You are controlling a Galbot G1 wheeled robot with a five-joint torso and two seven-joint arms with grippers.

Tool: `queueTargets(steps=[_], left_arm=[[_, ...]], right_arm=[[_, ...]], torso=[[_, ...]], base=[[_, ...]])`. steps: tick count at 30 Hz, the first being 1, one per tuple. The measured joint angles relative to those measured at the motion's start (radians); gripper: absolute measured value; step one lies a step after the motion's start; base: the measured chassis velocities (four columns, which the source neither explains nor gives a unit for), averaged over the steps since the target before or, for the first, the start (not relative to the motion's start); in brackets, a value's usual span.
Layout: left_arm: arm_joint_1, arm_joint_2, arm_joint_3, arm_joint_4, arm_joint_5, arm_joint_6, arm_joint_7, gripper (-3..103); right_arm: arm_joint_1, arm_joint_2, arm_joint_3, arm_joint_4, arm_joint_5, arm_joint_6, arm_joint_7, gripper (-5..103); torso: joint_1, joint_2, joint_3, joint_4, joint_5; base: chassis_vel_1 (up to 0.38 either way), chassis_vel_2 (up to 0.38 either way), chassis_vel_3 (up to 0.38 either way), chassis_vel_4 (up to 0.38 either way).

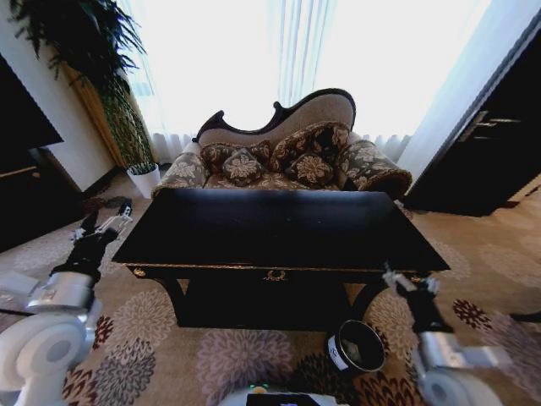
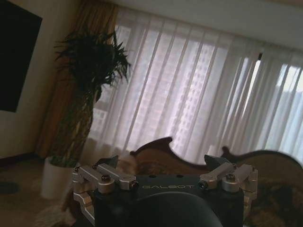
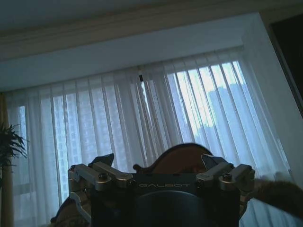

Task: Move to the front of the table and place the trash on the table into the trash bin.

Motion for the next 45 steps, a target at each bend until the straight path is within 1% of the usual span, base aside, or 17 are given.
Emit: queueTargets(steps=[6,11,14,16,18,21,24,26,28,29,30,33,34,35,36,39,45], left_arm=[[0.018,0.017,0.005,0.006,0.008,0.017,-0.015,100],[0.023,0.028,0.047,-0.015,0.049,0.010,-0.005,100],[0.025,0.043,0.082,-0.015,0.124,-0.037,0.047,100],[0.024,0.044,0.087,-0.015,0.131,-0.041,0.051,100],[0.022,0.043,0.095,-0.023,0.132,-0.043,0.051,100],[0.022,0.037,0.102,-0.029,0.133,-0.043,0.050,100],[0.022,0.026,0.119,-0.031,0.156,-0.044,0.052,100],[0.023,0.023,0.125,-0.031,0.165,-0.045,0.055,100],[0.028,0.014,0.147,-0.033,0.197,-0.051,0.071,100],[0.028,0.014,0.147,-0.033,0.197,-0.051,0.071,100],[0.029,0.011,0.154,-0.034,0.208,-0.054,0.077,100],[0.035,0.001,0.173,-0.028,0.288,-0.098,0.141,100],[0.038,-0.001,0.176,-0.027,0.298,-0.106,0.148,100],[0.038,-0.001,0.176,-0.027,0.298,-0.106,0.148,100],[0.046,-0.008,0.185,-0.026,0.310,-0.117,0.159,100],[0.051,-0.026,0.202,-0.026,0.294,-0.116,0.146,100],[0.052,-0.035,0.209,-0.013,0.298,-0.118,0.141,100]], right_arm=[[0.017,-0.019,0.026,0.034,-0.002,0.000,0.028,100],[0.021,-0.030,0.024,0.043,-0.051,0.000,0.021,100],[0.012,-0.059,0.023,0.043,-0.109,0.022,-0.007,100],[0.010,-0.066,0.024,0.041,-0.129,0.028,-0.010,100],[0.008,-0.093,0.032,0.029,-0.197,0.047,-0.019,100],[0.008,-0.105,0.034,0.026,-0.228,0.048,-0.021,100],[-0.005,-0.102,0.035,0.041,-0.254,-0.016,-0.012,100],[-0.008,-0.099,0.036,0.048,-0.257,-0.037,-0.008,100],[-0.016,-0.093,0.046,0.075,-0.259,-0.125,-0.003,100],[-0.016,-0.093,0.046,0.075,-0.259,-0.125,-0.003,100],[-0.018,-0.094,0.049,0.083,-0.258,-0.150,-0.001,100],[-0.026,-0.107,0.058,0.141,-0.197,-0.298,0.031,100],[-0.029,-0.110,0.059,0.153,-0.183,-0.326,0.040,100],[-0.029,-0.110,0.059,0.153,-0.183,-0.326,0.040,100],[-0.031,-0.119,0.060,0.172,-0.165,-0.373,0.055,100],[-0.022,-0.136,0.057,0.176,-0.184,-0.398,0.055,100],[-0.019,-0.142,0.046,0.179,-0.195,-0.392,0.041,100]], torso=[[0.000,0.000,0.000,-0.0002,0.0000],[0.000,0.000,0.000,-0.0002,0.0002],[0.000,0.000,0.000,-0.0003,0.0002],[0.000,0.000,0.000,-0.0003,0.0001],[0.000,0.000,0.000,-0.0003,0.0001],[0.000,0.000,0.000,-0.0002,0.0002],[0.000,0.000,0.000,-0.0003,0.0003],[0.000,0.000,0.000,-0.0003,0.0002],[0.000,0.000,0.000,-0.0002,0.0000],[0.000,0.000,0.000,-0.0002,0.0000],[0.000,0.000,0.000,-0.0002,0.0000],[0.000,0.000,0.000,-0.0003,0.0003],[0.000,0.000,0.000,-0.0003,0.0002],[0.000,0.000,0.000,-0.0003,0.0002],[0.000,0.000,0.000,-0.0003,0.0000],[0.000,0.000,0.000,-0.0001,-0.0001],[0.000,0.000,0.000,-0.0003,0.0003]], base=[[0.000,0.000,0.000,0.000],[0.000,0.000,0.000,0.000],[0.000,0.000,0.000,0.000],[0.000,0.000,0.000,0.000],[0.000,0.000,0.000,0.000],[0.000,0.000,0.000,0.000],[0.000,0.000,0.000,0.000],[0.000,0.000,0.000,0.000],[0.000,0.000,0.000,0.000],[0.000,0.000,0.000,0.000],[0.000,0.000,0.000,0.000],[0.000,0.000,0.000,0.000],[0.000,0.000,0.000,0.000],[0.000,0.000,0.000,0.000],[0.000,0.000,0.000,0.000],[0.000,0.000,0.000,0.000],[0.000,0.000,0.000,0.000]])
